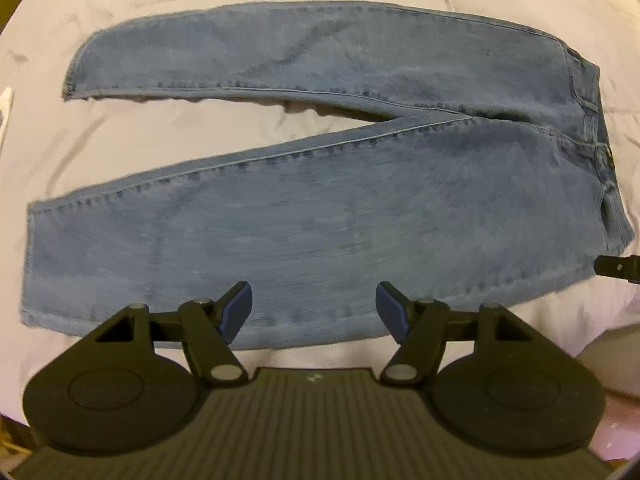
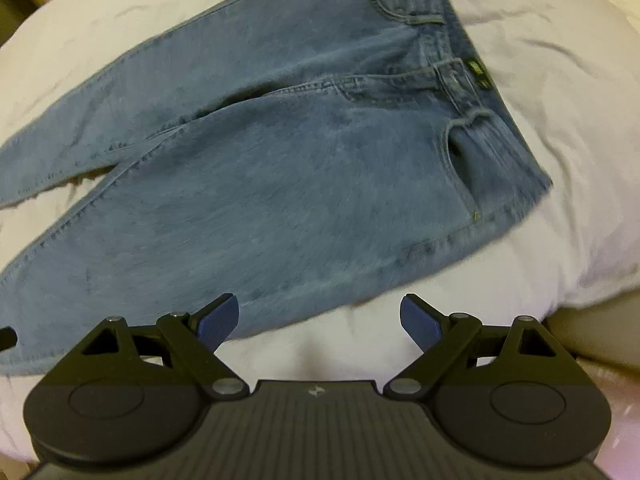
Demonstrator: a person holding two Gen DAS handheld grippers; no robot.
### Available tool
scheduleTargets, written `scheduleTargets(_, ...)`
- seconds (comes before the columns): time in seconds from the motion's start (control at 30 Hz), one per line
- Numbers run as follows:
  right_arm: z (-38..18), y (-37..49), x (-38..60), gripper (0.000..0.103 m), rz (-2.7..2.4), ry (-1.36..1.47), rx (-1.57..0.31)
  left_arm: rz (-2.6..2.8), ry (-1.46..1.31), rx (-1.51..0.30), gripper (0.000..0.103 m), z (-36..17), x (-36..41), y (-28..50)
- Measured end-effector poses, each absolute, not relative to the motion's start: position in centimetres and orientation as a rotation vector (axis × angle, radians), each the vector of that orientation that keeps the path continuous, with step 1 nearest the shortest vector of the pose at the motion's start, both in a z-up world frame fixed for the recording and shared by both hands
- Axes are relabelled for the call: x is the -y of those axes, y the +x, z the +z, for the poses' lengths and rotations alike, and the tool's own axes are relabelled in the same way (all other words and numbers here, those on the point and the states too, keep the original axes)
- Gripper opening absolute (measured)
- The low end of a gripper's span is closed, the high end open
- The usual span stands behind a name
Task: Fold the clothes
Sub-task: 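Move the left gripper to a leg hem while the right gripper moves to the waistband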
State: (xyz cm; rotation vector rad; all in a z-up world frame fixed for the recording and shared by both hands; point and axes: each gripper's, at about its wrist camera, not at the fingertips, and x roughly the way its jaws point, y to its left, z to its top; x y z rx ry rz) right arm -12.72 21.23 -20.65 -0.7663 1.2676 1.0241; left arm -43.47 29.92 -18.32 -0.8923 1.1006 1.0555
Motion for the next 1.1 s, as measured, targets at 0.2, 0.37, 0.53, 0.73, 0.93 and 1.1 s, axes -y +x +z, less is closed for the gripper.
scheduleTargets(0.2,-22.4,-6.7,-24.7,0.090,1.149,-0.846,-1.221,1.078,-0.939,-1.090,0.065,-19.9,-30.9,-38.9)
scheduleTargets(0.37,-23.7,-2.6,-28.3,0.088,1.247,-0.913,-1.171,1.077,-0.938,-1.087,0.065,-21.1,-31.9,-35.3)
scheduleTargets(0.53,-24.8,-0.8,-31.6,0.085,1.325,-0.950,-1.140,1.077,-0.963,-1.091,0.059,-22.4,-33.7,-32.9)
scheduleTargets(0.73,-26.1,-0.9,-35.7,0.078,1.409,-0.981,-1.112,1.038,-0.953,-1.079,0.059,-23.8,-37.3,-32.3)
scheduleTargets(0.93,-26.5,-1.9,-40.3,0.072,1.543,-1.038,-1.045,0.887,-0.870,-1.077,0.058,-25.2,-42.5,-32.6)
scheduleTargets(1.1,-26.9,-2.2,-44.0,0.069,1.607,-1.054,-1.010,0.826,-0.790,-1.090,0.057,-26.3,-46.9,-32.3)
